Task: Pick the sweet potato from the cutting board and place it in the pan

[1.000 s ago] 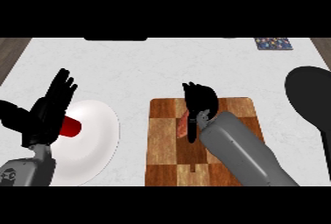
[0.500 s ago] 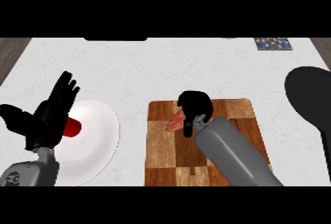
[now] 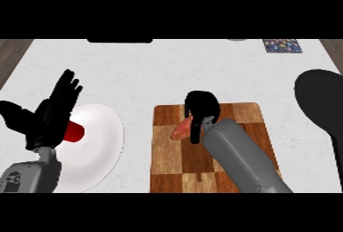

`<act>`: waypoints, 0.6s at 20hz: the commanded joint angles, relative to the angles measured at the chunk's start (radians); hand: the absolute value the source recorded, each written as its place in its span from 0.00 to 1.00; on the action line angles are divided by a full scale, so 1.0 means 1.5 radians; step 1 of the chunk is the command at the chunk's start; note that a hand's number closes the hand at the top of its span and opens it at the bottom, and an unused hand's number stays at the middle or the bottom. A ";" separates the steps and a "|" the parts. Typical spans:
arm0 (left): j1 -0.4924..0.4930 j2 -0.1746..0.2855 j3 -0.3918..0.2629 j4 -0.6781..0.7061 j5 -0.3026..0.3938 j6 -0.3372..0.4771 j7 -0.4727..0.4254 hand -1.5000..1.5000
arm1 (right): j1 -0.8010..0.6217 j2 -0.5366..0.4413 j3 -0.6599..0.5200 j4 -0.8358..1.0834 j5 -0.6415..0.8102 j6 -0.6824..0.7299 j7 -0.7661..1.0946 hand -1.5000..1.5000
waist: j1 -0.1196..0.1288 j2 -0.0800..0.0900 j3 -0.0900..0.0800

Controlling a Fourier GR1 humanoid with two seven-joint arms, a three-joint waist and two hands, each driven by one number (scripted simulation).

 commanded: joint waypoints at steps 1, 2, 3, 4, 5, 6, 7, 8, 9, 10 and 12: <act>-0.023 0.030 0.036 -0.018 0.020 -0.017 0.044 0.50 | 0.026 0.008 -0.017 -0.024 0.018 -0.010 -0.019 1.00 | -0.002 0.004 0.002; -0.004 -0.025 -0.019 -0.025 -0.031 0.029 0.024 0.50 | 0.006 0.013 -0.010 -0.026 0.018 -0.025 0.010 1.00 | 0.000 0.005 0.002; 0.022 0.002 0.001 -0.065 -0.002 0.004 0.056 0.50 | -0.003 0.004 -0.022 -0.004 0.050 -0.055 -0.011 1.00 | 0.002 0.004 0.002; 0.038 -0.009 -0.002 -0.040 -0.003 -0.006 0.013 0.50 | 0.040 -0.015 0.005 -0.098 0.060 -0.035 0.016 1.00 | -0.004 0.003 0.002; -0.005 0.004 0.022 0.020 0.003 -0.012 -0.001 0.50 | 0.055 -0.044 -0.006 -0.091 0.071 -0.061 0.009 1.00 | -0.009 0.004 0.002; -0.005 0.004 0.015 -0.009 0.000 -0.006 0.022 0.50 | 0.065 -0.025 -0.019 -0.068 0.081 -0.102 0.041 1.00 | -0.006 0.004 0.002; 0.030 -0.002 0.003 -0.002 -0.003 -0.021 -0.011 0.50 | 0.053 -0.053 -0.053 -0.072 0.069 -0.098 0.045 1.00 | -0.006 0.004 0.002; -0.019 -0.015 0.001 0.021 -0.018 0.009 0.000 0.50 | 0.048 -0.073 -0.071 -0.069 0.070 -0.100 0.049 1.00 | -0.011 0.005 0.002; 0.001 0.009 0.031 -0.003 0.018 -0.017 0.007 0.50 | 0.027 -0.090 -0.107 -0.048 0.060 -0.096 0.064 1.00 | -0.004 0.005 0.002; 0.015 0.006 0.017 -0.005 0.005 -0.021 -0.001 0.50 | 0.023 -0.087 -0.122 -0.043 0.066 -0.112 0.091 1.00 | -0.003 0.005 0.002; 0.024 -0.004 -0.002 -0.036 -0.024 0.007 0.012 0.50 | 0.033 -0.162 -0.106 -0.100 0.109 -0.113 0.083 1.00 | -0.009 0.001 0.002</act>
